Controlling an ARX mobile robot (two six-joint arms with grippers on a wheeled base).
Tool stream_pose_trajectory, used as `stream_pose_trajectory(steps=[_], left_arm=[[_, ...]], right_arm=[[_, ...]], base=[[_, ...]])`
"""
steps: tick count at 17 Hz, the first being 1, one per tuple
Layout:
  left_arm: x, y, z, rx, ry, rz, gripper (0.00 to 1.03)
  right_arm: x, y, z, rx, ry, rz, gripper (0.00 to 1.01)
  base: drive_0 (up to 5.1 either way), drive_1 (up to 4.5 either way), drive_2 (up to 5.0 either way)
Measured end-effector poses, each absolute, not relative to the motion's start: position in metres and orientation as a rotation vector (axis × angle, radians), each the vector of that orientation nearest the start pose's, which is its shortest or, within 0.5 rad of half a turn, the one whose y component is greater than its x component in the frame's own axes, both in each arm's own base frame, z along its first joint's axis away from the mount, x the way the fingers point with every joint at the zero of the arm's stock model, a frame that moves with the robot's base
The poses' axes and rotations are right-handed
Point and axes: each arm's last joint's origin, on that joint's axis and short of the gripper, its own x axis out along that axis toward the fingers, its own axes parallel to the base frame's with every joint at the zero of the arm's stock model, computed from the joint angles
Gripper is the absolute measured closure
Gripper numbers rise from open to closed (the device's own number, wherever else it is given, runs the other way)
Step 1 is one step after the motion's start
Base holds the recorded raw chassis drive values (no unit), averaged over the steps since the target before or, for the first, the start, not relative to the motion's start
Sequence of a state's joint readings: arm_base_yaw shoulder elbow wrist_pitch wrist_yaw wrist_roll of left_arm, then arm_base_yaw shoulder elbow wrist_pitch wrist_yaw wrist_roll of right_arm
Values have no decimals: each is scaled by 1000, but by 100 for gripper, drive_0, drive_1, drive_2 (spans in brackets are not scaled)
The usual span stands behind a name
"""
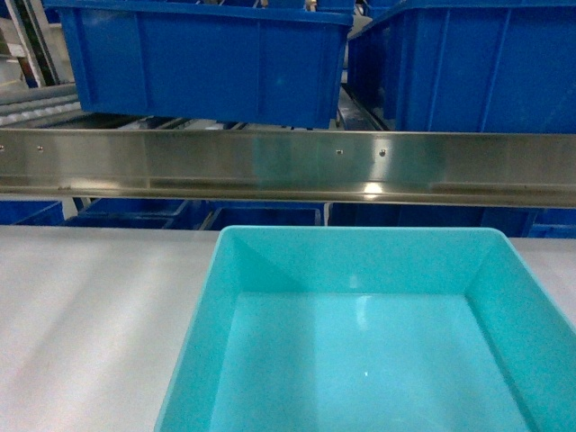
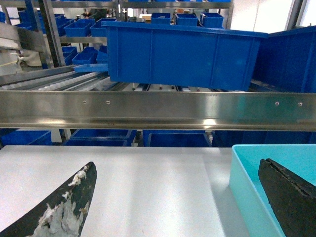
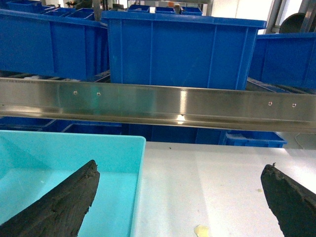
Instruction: Organize blue bins on left shelf correctly
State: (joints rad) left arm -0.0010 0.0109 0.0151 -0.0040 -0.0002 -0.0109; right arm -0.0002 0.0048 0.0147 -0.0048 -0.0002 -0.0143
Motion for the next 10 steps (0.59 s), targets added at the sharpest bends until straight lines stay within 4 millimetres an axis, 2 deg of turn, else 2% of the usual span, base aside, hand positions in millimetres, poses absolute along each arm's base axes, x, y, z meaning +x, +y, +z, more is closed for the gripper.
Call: stream_pose_trajectory(steps=[10], left_arm=[[98,0,168,-10,-2,-1,5]], right_arm=[[97,0,167,-15,2,0,3]], base=[[0,0,0]])
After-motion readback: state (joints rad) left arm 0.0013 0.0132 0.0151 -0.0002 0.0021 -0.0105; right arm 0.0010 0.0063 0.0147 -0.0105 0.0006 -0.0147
